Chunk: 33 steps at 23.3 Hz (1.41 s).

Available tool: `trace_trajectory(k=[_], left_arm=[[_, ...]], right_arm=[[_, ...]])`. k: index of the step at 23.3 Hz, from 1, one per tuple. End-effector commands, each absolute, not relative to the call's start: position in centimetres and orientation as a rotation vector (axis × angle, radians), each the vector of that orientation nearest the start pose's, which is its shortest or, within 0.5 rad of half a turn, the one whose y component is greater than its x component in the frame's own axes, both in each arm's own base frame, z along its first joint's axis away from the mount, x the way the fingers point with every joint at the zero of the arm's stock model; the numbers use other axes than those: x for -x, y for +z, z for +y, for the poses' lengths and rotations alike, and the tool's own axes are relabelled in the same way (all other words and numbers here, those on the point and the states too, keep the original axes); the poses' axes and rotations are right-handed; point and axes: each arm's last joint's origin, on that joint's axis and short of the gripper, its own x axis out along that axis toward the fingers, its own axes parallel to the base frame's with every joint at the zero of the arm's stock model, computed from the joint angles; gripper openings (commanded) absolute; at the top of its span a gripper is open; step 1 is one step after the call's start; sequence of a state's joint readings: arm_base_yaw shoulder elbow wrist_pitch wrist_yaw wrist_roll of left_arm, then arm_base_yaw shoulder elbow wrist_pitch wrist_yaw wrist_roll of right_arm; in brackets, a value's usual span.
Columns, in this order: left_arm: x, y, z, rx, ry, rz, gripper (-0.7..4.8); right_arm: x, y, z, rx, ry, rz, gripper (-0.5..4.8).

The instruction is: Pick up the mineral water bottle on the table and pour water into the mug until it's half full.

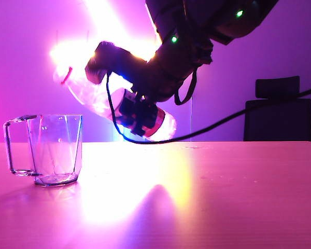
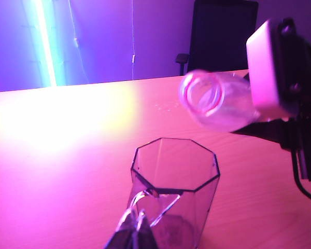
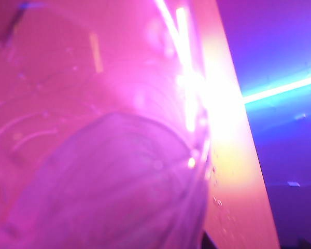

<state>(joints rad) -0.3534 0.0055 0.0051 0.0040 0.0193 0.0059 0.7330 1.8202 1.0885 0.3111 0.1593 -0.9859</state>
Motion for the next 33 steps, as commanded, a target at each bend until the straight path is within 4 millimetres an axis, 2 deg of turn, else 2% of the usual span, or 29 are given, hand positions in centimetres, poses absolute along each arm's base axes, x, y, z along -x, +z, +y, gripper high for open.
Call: trace_trajectory(k=[1, 23, 33], left_arm=[[-9.12, 16.76, -3.45, 0.000, -0.378, -0.019, -0.02], [-9.12, 16.76, -3.45, 0.000, -0.378, -0.019, -0.02], [-9.12, 16.76, -3.45, 0.000, -0.377, -0.019, -0.02]], right_arm=[[-29.91, 21.69, 26.50, 1.174, 0.643, -0.011, 2.30], [-29.93, 22.33, 26.42, 1.502, 0.411, -0.020, 2.29], [-29.16, 22.33, 27.26, 1.576, 0.428, -0.051, 2.29]])
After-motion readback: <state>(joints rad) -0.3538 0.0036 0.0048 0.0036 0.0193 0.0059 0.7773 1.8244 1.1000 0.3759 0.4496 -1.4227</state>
